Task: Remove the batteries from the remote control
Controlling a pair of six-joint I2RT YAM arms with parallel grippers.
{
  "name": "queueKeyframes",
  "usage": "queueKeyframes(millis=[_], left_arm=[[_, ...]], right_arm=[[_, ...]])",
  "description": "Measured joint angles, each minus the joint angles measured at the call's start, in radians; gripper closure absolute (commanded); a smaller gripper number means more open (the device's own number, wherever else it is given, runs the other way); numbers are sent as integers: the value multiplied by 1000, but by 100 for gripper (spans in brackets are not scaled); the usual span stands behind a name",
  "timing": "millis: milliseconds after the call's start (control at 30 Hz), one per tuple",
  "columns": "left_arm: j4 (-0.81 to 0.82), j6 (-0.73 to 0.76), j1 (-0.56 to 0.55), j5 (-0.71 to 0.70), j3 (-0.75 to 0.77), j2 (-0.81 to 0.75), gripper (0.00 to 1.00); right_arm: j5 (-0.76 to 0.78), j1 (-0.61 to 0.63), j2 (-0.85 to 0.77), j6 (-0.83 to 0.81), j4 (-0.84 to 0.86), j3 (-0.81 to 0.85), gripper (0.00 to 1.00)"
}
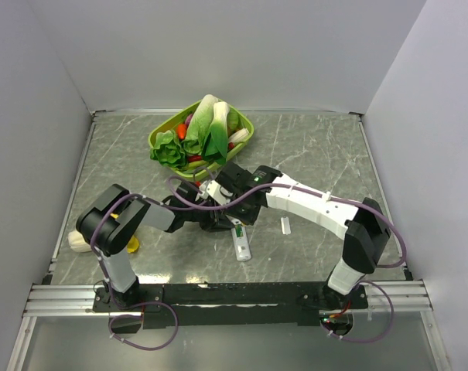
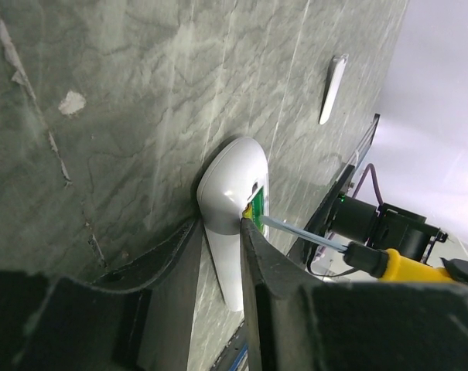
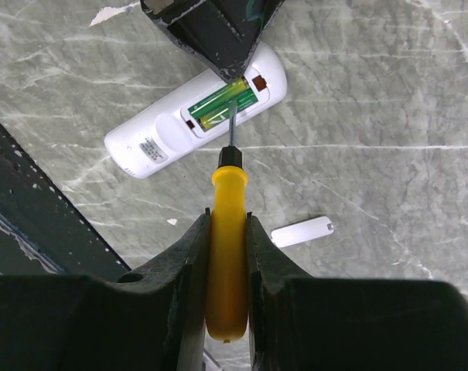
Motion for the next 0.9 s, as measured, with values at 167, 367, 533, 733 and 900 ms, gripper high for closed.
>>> queueKeyframes(millis=[167,367,533,733,900], left_arm=[[6,0,0,5,3,6,69],[15,-5,0,8,3,10,69],[20,-18,2,11,3,14,70],[19,-19,2,11,3,14,70],[22,-24,2,11,2,14,71]], right_arm=[[0,0,26,2,-8,11,100],[8,1,56,4,-27,49,100],[19,4,71,15,-35,61,100],[46,29,84,30,-38,72,100],[65,43,90,39,-37,77,100]])
